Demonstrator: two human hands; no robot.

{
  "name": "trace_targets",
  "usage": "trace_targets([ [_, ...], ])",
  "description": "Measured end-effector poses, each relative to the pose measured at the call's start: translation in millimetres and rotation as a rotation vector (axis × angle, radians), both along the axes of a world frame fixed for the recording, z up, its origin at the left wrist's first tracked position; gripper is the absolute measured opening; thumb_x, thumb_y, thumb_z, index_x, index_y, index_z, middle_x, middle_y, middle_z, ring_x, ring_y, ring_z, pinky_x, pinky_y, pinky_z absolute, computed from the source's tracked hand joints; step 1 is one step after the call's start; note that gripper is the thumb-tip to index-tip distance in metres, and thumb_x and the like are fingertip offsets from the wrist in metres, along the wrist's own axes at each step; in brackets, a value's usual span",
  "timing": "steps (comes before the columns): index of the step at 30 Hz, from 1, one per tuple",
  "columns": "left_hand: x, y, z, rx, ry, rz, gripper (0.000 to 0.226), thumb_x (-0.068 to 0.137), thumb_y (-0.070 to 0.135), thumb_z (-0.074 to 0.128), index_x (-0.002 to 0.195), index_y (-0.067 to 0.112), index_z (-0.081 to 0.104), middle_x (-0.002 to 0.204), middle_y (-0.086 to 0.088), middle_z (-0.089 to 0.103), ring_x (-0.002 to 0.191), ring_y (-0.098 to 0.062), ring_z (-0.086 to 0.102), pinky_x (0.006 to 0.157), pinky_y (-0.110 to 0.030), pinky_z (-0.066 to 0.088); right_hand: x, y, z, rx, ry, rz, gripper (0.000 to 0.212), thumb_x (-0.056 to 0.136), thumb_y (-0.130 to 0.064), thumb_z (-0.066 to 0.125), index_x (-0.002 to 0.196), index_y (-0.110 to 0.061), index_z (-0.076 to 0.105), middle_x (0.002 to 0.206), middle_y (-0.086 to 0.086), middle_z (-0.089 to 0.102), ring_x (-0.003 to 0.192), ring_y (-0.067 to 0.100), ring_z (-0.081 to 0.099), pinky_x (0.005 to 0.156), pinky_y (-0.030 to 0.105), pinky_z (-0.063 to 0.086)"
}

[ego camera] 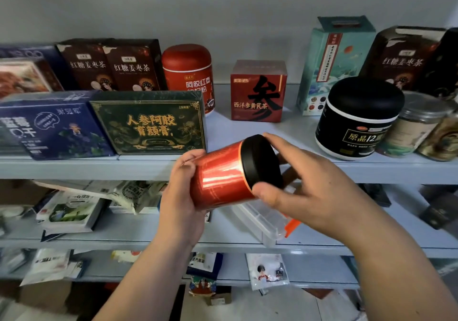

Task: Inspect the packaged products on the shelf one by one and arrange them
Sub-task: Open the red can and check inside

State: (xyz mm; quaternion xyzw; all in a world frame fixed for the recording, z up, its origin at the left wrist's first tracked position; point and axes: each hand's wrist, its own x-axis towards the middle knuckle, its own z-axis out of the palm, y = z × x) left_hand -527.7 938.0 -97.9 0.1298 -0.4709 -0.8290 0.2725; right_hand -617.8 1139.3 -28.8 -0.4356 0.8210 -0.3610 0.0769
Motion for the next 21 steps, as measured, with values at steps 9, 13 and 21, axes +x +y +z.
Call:
trace_targets([
  [9,5.7,-2.7,-5.1,-0.097,-0.053,0.018,0.035,0.085,0.035,0.053,0.117,0.028,0.066,0.123,-0.016,0.068,0.107,-0.039,0.069,0.082,-0.06,0.048,2.2,-0.8,1.6,0.039,-0.067,-0.019,0.101,0.063,-0.091,0.057,0.149,-0.066,0.012,0.144,-0.027,0.043,0.121,-0.001,0.055,0.096,0.028,0.052],
  [13,7.0,-3.1,-4.1,-0.057,-0.042,0.008,0.038,0.086,0.035,0.051,0.119,0.026,0.065,0.124,-0.017,0.066,0.102,-0.035,0.067,0.076,-0.045,0.049,3.7,-1.0,0.3,0.013,-0.07,0.082,0.098,0.072,-0.054,0.084,0.143,-0.074,0.019,0.145,-0.038,0.028,0.134,-0.015,0.036,0.103,0.01,0.04],
  [21,9.4,-3.5,-6.4,-0.051,-0.055,0.026,0.035,0.084,0.036,0.053,0.114,0.029,0.068,0.118,-0.012,0.07,0.101,-0.034,0.069,0.077,-0.046,0.05,7.7,-6.9,-5.3,-0.031,-0.18,0.028,0.09,0.069,-0.072,0.075,0.142,-0.072,0.021,0.136,-0.035,0.044,0.122,-0.014,0.05,0.094,0.012,0.048],
])
